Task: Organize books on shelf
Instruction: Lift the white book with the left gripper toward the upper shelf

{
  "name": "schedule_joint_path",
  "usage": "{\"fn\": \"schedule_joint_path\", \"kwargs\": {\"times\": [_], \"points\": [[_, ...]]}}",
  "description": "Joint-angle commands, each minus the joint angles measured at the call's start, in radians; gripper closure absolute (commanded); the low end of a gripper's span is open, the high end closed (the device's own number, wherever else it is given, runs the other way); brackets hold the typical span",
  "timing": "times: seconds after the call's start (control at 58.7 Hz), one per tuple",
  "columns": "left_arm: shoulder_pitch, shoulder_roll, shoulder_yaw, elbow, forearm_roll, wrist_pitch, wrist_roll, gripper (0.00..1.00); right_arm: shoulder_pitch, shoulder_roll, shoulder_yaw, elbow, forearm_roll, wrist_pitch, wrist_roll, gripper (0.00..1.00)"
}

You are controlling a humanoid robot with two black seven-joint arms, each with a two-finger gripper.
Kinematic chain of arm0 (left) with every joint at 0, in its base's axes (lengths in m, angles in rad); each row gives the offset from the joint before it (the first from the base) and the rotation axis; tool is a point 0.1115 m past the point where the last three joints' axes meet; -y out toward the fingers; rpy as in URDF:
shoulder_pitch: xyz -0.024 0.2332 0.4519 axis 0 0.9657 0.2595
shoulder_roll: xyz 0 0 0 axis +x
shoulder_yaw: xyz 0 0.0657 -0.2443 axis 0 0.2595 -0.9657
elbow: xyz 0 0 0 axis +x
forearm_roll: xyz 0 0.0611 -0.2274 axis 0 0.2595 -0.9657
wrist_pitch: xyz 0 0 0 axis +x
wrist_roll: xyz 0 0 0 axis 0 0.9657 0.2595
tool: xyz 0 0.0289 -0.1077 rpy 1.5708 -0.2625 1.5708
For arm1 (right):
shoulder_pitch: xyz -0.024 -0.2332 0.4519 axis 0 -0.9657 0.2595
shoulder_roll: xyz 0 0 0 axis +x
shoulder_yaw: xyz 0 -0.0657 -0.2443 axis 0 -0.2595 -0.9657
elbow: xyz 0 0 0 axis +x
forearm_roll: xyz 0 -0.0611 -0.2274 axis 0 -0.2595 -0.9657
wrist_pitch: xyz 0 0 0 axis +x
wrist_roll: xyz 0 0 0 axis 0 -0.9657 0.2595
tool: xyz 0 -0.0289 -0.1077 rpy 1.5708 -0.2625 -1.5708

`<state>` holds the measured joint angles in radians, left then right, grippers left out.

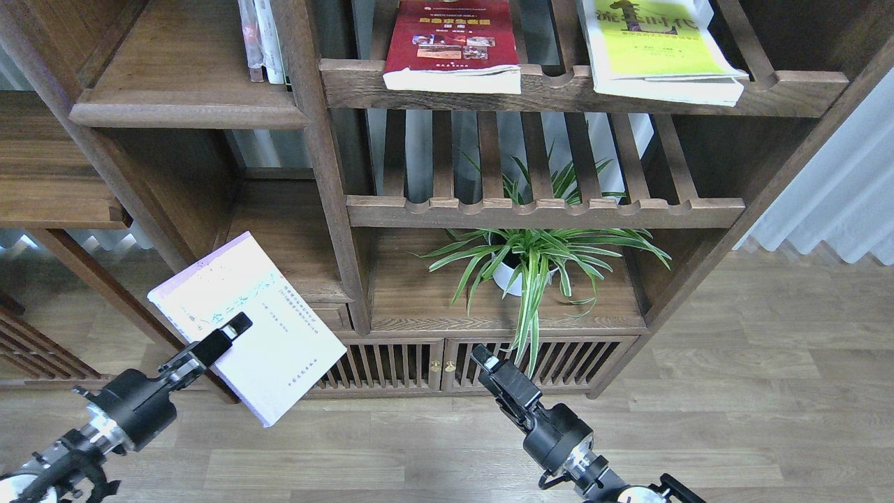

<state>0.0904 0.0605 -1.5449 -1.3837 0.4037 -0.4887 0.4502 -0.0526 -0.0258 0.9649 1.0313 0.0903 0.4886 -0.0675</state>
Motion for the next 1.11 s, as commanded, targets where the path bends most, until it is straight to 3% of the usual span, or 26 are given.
{"fn": "schedule_joint_path", "kwargs": {"times": [0.0, 0.238, 0.289, 0.613, 0.97, 1.09], "points": [[-0.003, -0.019, -0.011, 0.000, 0.029, 0.000, 0.004, 0.95, 0.005, 0.000, 0.000, -0.002, 0.000, 0.000, 0.000, 0.02], [-0.014, -0.008, -0.087, 0.000, 0.078, 0.000, 0.013, 0.95, 0.007, -0.005, 0.001, -0.011, 0.022, 0.000, -0.002, 0.02], [-0.012, -0.008, -0.112, 0.000, 0.083, 0.000, 0.038, 0.95, 0.011, -0.003, 0.000, -0.014, 0.022, 0.000, -0.002, 0.02], [-0.015, -0.060, -0.218, -0.001, 0.075, 0.000, 0.038, 0.95, 0.022, -0.003, 0.001, -0.017, 0.023, 0.000, -0.002, 0.02], [-0.080, -0.060, -0.225, -0.001, 0.014, 0.000, 0.038, 0.95, 0.034, 0.000, 0.000, -0.030, 0.023, 0.000, -0.002, 0.02], [-0.087, -0.005, -0.225, -0.001, 0.014, 0.000, 0.038, 0.96, 0.040, 0.000, 0.000, -0.031, 0.023, 0.000, -0.002, 0.02]]}}
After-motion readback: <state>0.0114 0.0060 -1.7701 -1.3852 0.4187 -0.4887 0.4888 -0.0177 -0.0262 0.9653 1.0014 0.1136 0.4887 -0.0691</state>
